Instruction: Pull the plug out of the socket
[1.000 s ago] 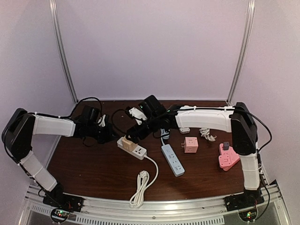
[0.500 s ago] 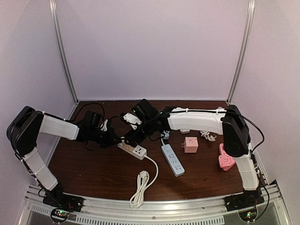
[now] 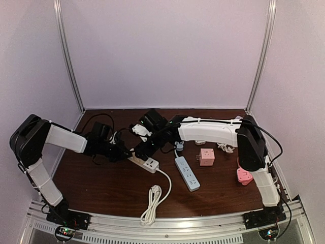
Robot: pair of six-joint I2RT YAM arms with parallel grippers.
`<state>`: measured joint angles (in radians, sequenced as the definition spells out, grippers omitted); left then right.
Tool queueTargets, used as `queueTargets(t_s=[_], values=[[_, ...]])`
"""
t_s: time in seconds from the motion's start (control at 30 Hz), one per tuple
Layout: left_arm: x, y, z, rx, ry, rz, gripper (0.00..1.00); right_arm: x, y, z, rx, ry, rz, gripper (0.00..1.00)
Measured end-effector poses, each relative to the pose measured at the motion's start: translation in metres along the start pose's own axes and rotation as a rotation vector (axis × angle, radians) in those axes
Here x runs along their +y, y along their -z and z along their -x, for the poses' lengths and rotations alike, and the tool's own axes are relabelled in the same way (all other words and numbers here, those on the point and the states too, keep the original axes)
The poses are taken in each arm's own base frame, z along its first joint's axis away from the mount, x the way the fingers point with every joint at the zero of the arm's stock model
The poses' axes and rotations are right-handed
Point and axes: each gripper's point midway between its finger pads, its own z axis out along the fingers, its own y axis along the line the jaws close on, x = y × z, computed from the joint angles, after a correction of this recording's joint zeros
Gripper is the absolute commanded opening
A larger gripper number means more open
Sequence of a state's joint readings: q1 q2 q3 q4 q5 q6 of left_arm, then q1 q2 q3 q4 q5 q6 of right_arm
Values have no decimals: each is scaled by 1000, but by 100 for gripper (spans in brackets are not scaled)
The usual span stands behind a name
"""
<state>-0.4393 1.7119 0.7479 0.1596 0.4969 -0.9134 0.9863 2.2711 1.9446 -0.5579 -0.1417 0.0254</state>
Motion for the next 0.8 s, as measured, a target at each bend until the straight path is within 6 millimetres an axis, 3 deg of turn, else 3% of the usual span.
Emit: queueTargets(t_s=[0.5, 0.8], values=[[1, -2, 2, -6, -3, -2, 0, 0, -9, -4, 28, -17, 18, 74], [1, -4, 4, -5, 0, 8, 0, 3, -9, -5, 33, -48, 38, 35]])
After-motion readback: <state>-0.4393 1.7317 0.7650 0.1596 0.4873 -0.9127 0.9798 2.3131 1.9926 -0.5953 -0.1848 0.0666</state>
